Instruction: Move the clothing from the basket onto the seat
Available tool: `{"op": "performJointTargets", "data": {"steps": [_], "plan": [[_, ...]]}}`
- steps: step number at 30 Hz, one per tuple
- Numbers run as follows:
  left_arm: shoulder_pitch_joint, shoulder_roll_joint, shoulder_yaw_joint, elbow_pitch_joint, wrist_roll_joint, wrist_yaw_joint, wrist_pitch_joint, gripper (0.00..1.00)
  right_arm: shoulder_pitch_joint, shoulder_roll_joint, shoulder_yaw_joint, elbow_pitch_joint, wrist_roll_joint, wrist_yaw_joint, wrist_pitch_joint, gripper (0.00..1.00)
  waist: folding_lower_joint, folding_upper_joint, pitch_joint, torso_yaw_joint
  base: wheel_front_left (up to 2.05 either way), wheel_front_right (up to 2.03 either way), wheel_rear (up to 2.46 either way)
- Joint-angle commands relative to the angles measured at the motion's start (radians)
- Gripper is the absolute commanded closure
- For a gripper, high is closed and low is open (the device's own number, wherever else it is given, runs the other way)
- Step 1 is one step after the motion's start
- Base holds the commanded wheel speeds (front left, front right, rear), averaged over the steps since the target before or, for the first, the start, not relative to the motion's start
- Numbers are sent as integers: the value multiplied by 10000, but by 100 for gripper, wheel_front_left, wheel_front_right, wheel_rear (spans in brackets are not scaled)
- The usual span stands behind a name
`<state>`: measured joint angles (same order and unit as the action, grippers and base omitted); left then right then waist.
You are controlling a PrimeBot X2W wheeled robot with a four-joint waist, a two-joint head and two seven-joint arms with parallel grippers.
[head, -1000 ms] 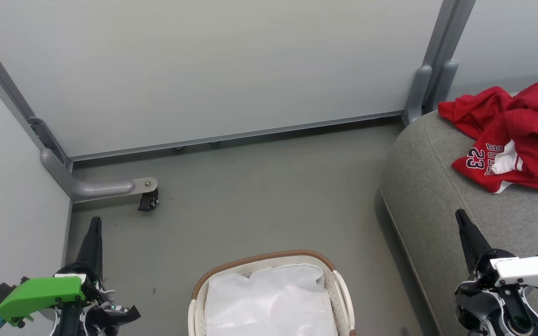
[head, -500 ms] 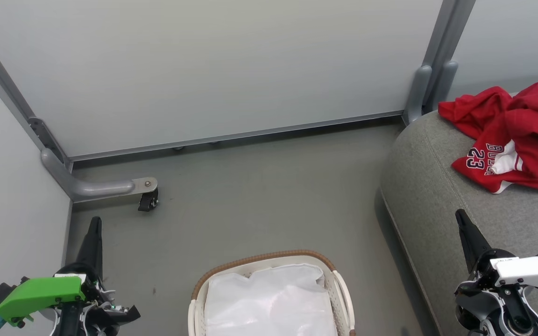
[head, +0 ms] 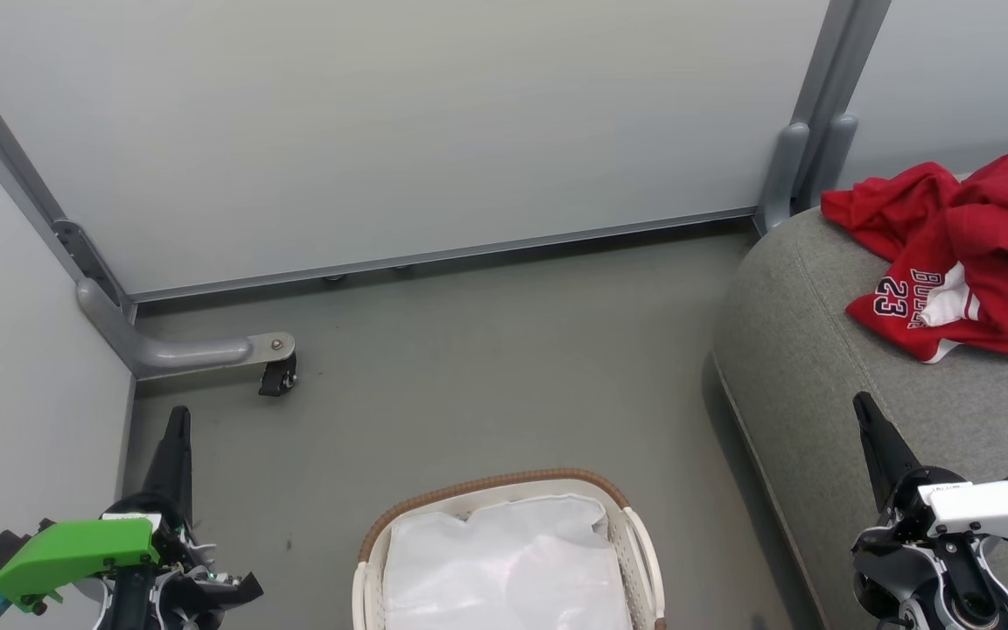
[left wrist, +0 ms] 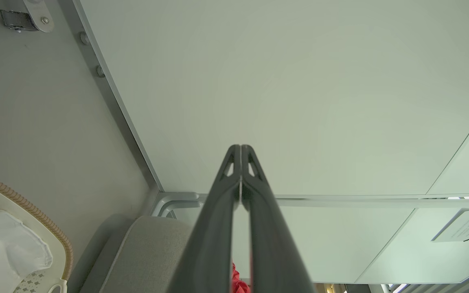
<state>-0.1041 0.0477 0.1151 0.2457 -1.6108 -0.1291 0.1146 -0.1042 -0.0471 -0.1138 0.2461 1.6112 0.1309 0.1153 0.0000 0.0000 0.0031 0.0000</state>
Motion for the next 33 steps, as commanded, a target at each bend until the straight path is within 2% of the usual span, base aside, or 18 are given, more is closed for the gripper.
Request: {"op": "performJointTargets", "data": {"steps": [1, 33], "plan": [[-102, 49, 25, -17, -22, -44, 41, 100, -75, -60, -19, -37, 36, -3, 10, 100, 0, 0, 0, 0, 0, 0, 0], [-101, 49, 17, -17, -28, -44, 36, 100, -76, -58, -18, -37, 36, -3, 9, 100, 0, 0, 0, 0, 0, 0, 0]]}}
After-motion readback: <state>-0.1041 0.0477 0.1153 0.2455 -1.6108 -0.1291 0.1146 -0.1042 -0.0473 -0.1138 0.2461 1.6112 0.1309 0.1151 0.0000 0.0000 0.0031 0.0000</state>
